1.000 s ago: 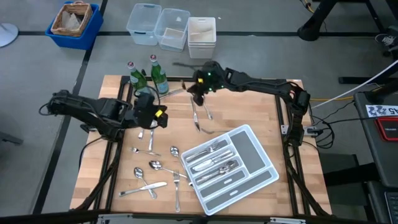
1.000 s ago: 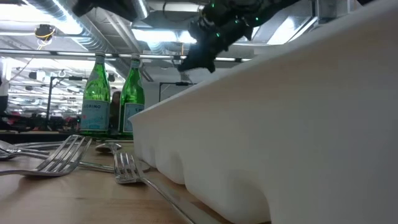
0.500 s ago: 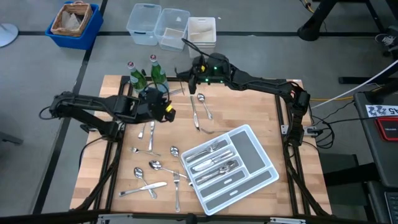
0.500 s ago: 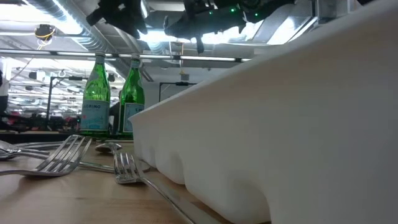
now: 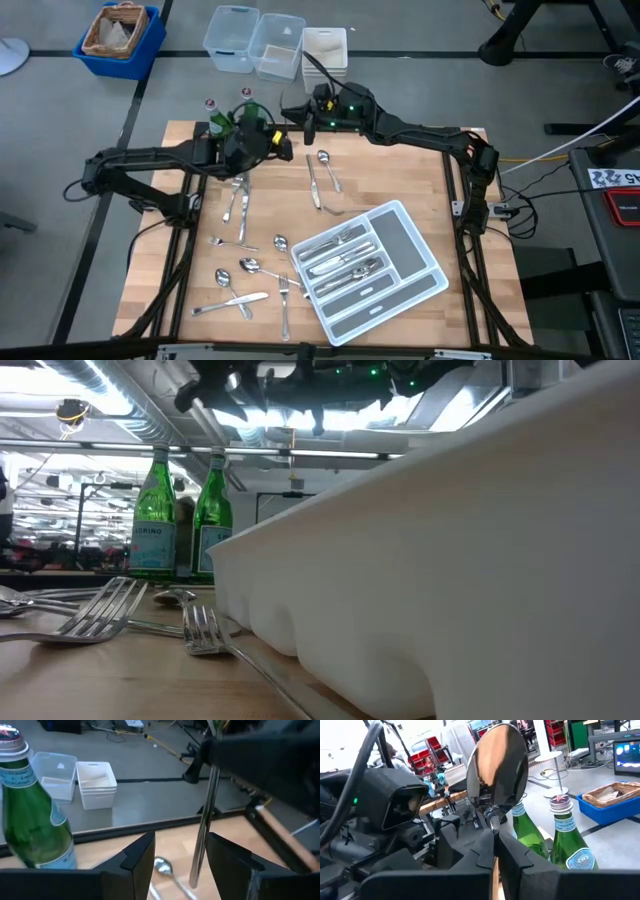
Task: Sort silverware
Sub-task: Put the silver spoon into the white silverware tray
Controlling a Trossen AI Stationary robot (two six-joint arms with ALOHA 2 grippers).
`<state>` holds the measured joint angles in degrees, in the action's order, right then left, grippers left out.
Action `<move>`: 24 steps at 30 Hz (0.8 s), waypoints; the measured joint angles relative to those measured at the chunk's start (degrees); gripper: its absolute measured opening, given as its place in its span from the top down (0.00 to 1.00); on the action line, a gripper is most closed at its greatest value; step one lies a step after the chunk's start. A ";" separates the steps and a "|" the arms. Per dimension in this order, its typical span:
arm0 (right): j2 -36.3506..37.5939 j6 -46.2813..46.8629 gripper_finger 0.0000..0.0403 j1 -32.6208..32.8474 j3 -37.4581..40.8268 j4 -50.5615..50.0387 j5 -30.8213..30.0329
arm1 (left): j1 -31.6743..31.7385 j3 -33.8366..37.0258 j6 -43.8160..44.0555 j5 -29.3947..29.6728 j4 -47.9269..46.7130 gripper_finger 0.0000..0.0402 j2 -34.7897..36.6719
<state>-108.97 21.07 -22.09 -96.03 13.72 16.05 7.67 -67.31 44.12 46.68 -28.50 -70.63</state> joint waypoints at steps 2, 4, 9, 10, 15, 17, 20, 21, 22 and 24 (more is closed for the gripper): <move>0.00 0.75 0.97 -0.01 0.00 0.02 0.09 | 0.56 0.00 -0.02 0.00 1.16 0.59 -0.13; 0.00 1.39 0.97 -0.07 0.00 -0.07 0.07 | 0.81 0.00 -0.02 -0.24 2.07 0.59 -0.14; 0.00 1.87 0.97 0.00 0.00 -0.07 0.07 | 1.07 0.00 0.81 -2.04 2.72 0.59 -0.11; 0.00 2.55 0.97 0.00 0.00 -0.07 0.05 | 1.07 0.00 0.88 -2.68 2.72 0.59 -0.11; 0.00 5.68 0.97 0.00 0.00 -0.07 0.05 | 1.19 0.00 2.92 -3.59 2.79 0.59 -0.11; 0.00 6.02 0.97 0.00 0.00 -0.07 0.03 | 1.51 0.00 3.72 -3.65 2.66 0.59 -0.11; 0.00 6.11 0.97 0.00 0.00 -0.10 0.02 | 1.65 0.00 3.76 -3.71 2.53 0.59 -0.11; 0.00 6.13 0.97 0.00 0.00 -0.09 0.02 | 1.66 0.00 3.74 -3.73 2.53 0.59 -0.11; 0.00 6.12 0.97 0.00 0.00 -0.10 0.01 | 1.68 0.00 3.71 -3.77 2.53 0.59 -0.11; 0.00 6.13 0.97 0.00 0.00 -0.11 0.00 | 1.86 0.00 3.52 -3.93 2.53 0.59 -0.11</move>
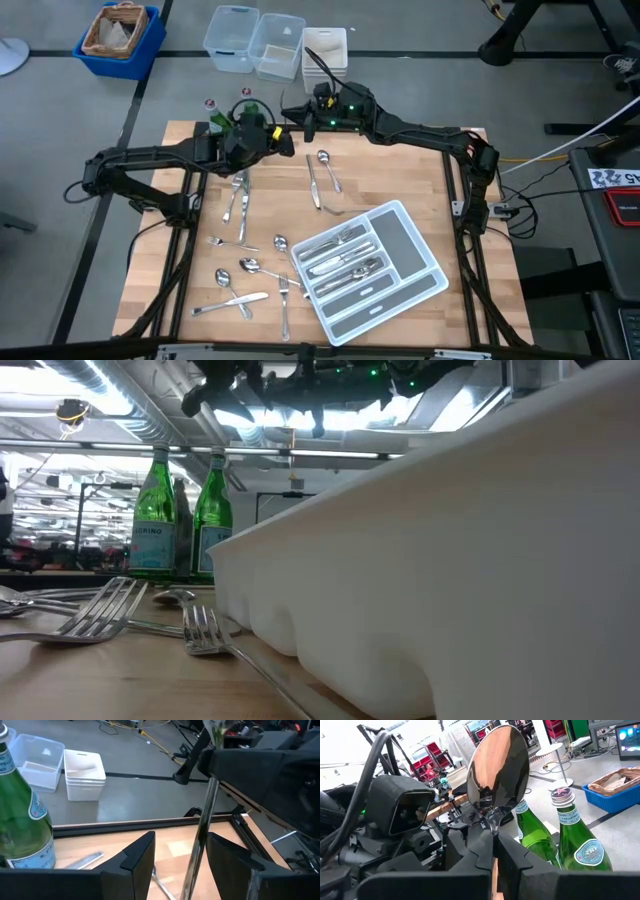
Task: Sort silverware
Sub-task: Put the silver spoon into the white silverware tray
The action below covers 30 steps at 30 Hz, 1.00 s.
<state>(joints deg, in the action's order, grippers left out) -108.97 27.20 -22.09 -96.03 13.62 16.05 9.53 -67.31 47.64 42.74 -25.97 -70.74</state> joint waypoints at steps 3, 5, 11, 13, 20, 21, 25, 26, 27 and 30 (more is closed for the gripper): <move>0.00 0.00 0.97 0.00 0.00 0.01 -0.04 | 0.39 0.00 0.00 -0.20 0.22 0.59 0.00; 0.00 0.00 0.97 0.00 0.00 -0.01 -0.22 | 0.43 0.00 -0.04 -0.22 0.72 0.59 0.00; 0.00 0.00 0.97 0.00 0.00 -0.03 -1.43 | 1.40 -0.02 -0.04 -0.25 3.60 0.59 -0.55; 0.00 0.00 0.97 -0.02 0.00 -0.15 -1.49 | 1.76 -0.02 -0.04 -0.44 4.17 0.59 -1.31; 0.00 -0.04 0.97 -0.07 0.00 -0.18 -1.95 | 2.30 -0.02 -1.61 -0.63 4.86 0.61 -1.40; 0.00 -0.21 0.97 -0.07 0.00 -0.21 -1.95 | 2.28 -0.02 -1.89 -0.63 4.76 0.63 -1.42; 0.00 -0.46 0.97 -0.07 0.00 -0.58 -1.95 | 2.28 -0.02 -2.73 -0.64 4.80 0.75 -1.40; 0.00 -0.46 0.97 -0.07 0.00 -0.62 -1.94 | 2.28 -0.02 -2.87 -0.69 4.82 0.78 -1.40; 0.00 -0.50 0.97 -0.07 0.00 -0.64 -1.95 | 2.27 -0.02 -3.00 -0.78 4.85 0.82 -1.40; 0.00 -0.63 0.97 -0.07 0.00 -0.63 -1.95 | 2.24 -0.02 -3.54 -0.92 5.01 0.93 -1.40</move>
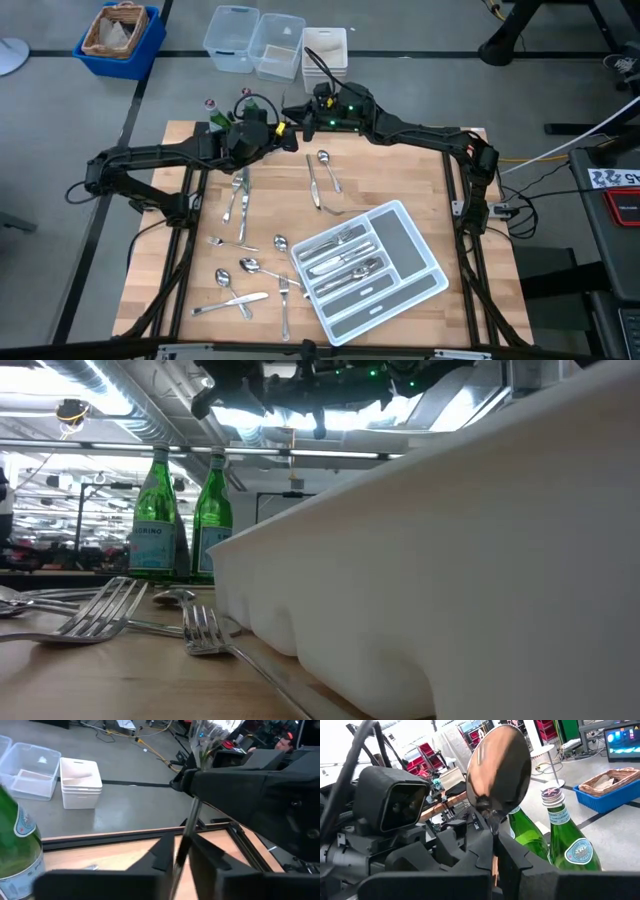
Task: Sort silverware
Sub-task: Put the silver spoon into the white silverware tray
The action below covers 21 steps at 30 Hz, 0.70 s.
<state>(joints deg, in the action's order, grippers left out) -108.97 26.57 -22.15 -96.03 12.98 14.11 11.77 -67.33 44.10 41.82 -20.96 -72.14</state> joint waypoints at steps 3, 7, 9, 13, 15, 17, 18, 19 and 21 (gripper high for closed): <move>0.00 0.07 0.97 0.02 0.02 -0.18 0.03 | -0.04 0.00 -1.23 -0.34 0.14 0.98 -0.02; 0.00 0.06 0.97 0.00 0.02 0.10 0.44 | -0.04 0.00 -2.89 -0.28 1.06 0.98 -0.02; 0.00 0.07 0.97 0.00 0.02 0.04 0.48 | -0.04 0.00 -2.88 -0.21 0.91 0.99 -0.07; 0.00 0.02 0.97 0.00 0.02 -0.08 0.46 | -0.04 0.00 -4.24 0.00 0.91 0.99 -0.07; 0.00 0.03 0.95 0.00 0.02 -0.47 0.48 | -0.04 0.00 -5.17 0.02 0.88 0.99 -0.07; 0.00 0.07 0.93 0.00 0.02 -0.85 0.50 | -0.18 0.00 -5.62 -0.04 0.80 1.00 -0.07; 0.00 0.04 0.92 0.00 0.02 -0.95 0.55 | -0.28 0.00 -5.62 -0.10 0.70 1.00 -0.07; 0.00 0.02 0.90 0.00 0.02 -1.06 0.93 | -0.32 0.00 -5.60 -0.13 0.67 1.00 -0.07; 0.00 0.02 0.85 0.00 0.02 -1.21 2.19 | -0.31 0.00 -5.83 -0.05 0.71 1.00 0.00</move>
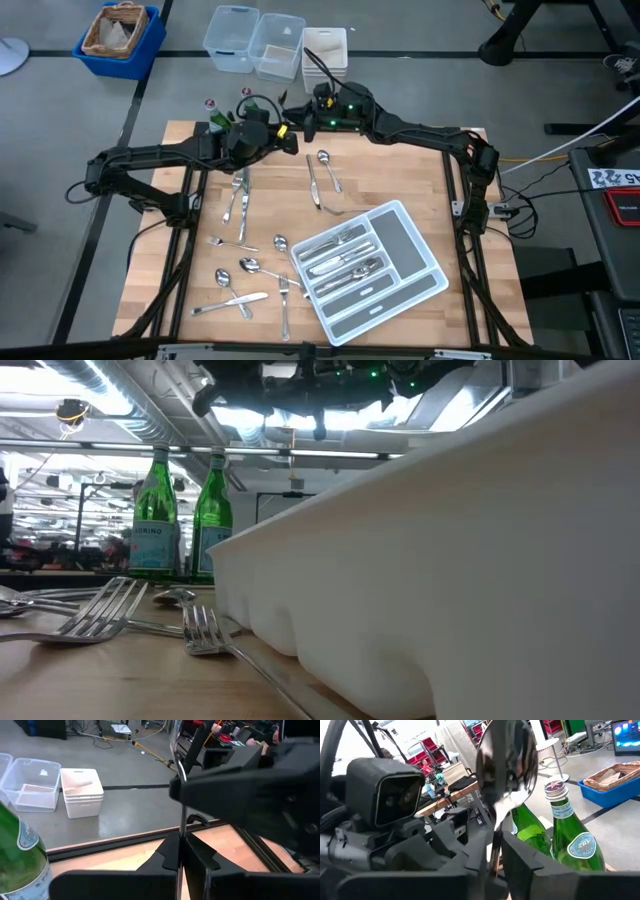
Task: Sort silverware
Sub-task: Put the silver spoon into the white silverware tray
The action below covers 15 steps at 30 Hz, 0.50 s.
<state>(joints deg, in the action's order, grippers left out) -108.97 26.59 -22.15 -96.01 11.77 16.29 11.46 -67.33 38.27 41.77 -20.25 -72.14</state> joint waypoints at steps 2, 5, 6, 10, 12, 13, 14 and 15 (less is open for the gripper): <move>0.00 0.04 0.81 -0.04 0.00 -0.02 1.09 | 0.00 0.00 -0.67 -0.04 0.02 1.00 0.02; 0.02 0.04 0.74 -0.02 0.00 -0.32 2.12 | -0.02 0.00 -0.87 -0.22 -0.08 1.00 0.02; 0.02 -0.02 0.73 -0.03 0.00 -0.60 2.32 | -0.02 0.00 -1.09 -0.31 -0.23 1.00 0.02; 0.16 -0.25 0.71 -1.23 0.00 -3.58 3.21 | -0.09 0.00 -1.66 -1.02 -0.39 1.00 0.35; 0.17 -0.26 0.70 -2.47 0.00 -5.25 4.90 | -0.09 0.01 -2.26 -1.57 -0.77 1.00 0.89; 0.22 -0.28 0.70 -3.08 0.00 -6.30 5.75 | -0.07 0.02 -2.33 -1.82 -1.15 1.00 1.11; 0.26 -0.27 0.70 -3.74 0.00 -7.36 6.90 | -0.07 0.02 -2.32 -2.08 -1.52 1.00 1.50; 0.26 -0.27 0.70 -4.36 0.00 -8.30 8.29 | -0.11 0.02 -2.33 -2.23 -2.15 1.00 1.88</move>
<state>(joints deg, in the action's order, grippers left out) -108.71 26.32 -26.51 -96.01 3.47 24.58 11.35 -67.31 35.94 39.54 -22.40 -70.26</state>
